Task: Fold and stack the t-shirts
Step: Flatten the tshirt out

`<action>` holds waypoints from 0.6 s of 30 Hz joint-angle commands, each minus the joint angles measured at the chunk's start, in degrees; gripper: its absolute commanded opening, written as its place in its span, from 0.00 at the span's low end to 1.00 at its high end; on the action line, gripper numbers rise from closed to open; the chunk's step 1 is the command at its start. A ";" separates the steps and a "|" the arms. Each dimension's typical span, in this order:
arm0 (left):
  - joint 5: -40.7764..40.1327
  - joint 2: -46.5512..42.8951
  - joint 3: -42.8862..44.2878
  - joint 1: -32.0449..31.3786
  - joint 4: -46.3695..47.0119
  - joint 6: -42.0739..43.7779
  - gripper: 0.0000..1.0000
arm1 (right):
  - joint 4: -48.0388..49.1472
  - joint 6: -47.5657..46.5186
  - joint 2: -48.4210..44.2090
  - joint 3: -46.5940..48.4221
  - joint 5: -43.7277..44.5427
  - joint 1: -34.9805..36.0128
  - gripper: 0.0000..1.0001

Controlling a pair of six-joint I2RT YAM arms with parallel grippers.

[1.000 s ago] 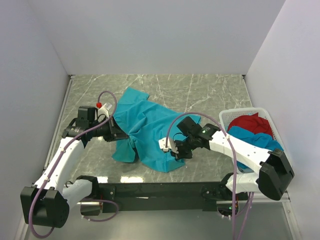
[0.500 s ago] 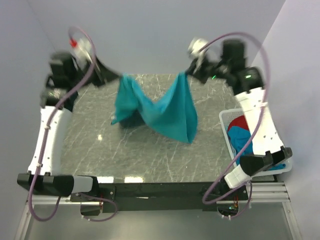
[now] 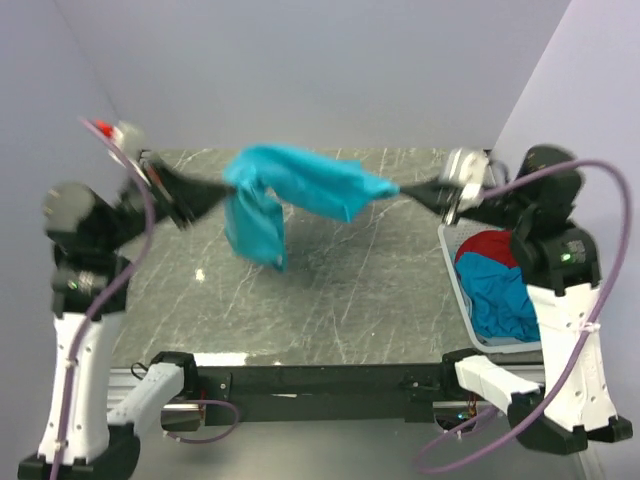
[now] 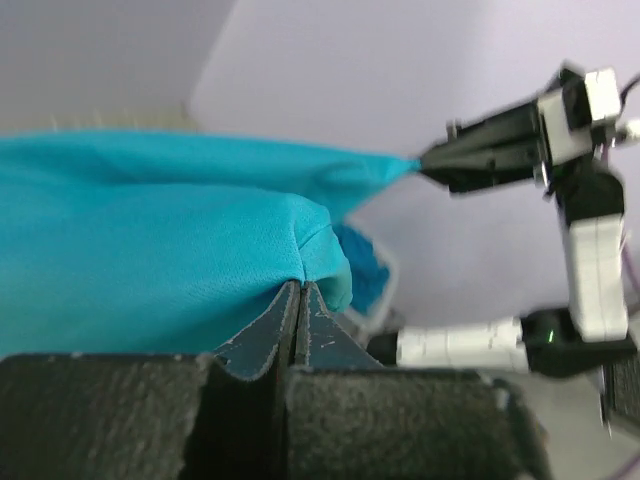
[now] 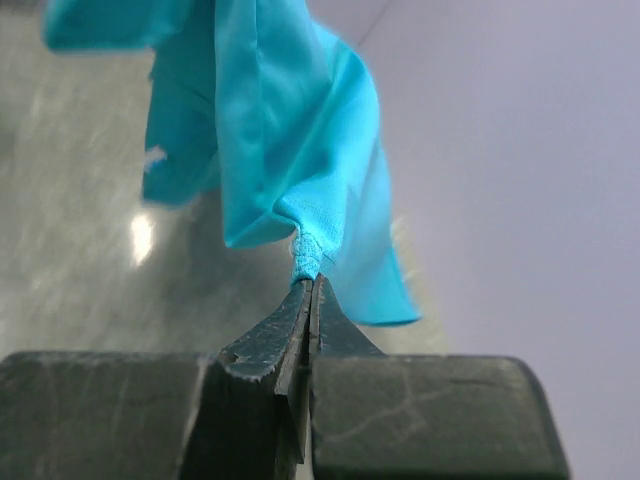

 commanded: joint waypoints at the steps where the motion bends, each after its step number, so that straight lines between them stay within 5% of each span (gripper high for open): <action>1: 4.30 -6.94 -14.54 -2.60 -5.13 3.21 0.00 | -13.08 -18.31 -2.91 -12.92 -1.70 -0.46 0.00; 4: 6.07 -13.89 -36.22 -5.41 -6.62 -0.22 0.00 | -23.11 -29.75 -6.00 -26.18 2.51 -0.37 0.00; 11: 7.03 -21.91 -55.27 -15.59 -10.66 -8.30 0.00 | -32.97 -39.57 -10.05 -46.42 18.07 -0.37 0.00; 16: 5.89 -18.57 -59.41 -20.79 -14.10 -7.17 0.06 | -31.92 -36.14 -11.37 -45.73 21.51 -0.37 0.29; 18: 4.58 -16.38 -59.59 -23.34 -15.50 -6.73 0.17 | -30.52 -35.18 -10.41 -44.68 21.77 -0.28 0.40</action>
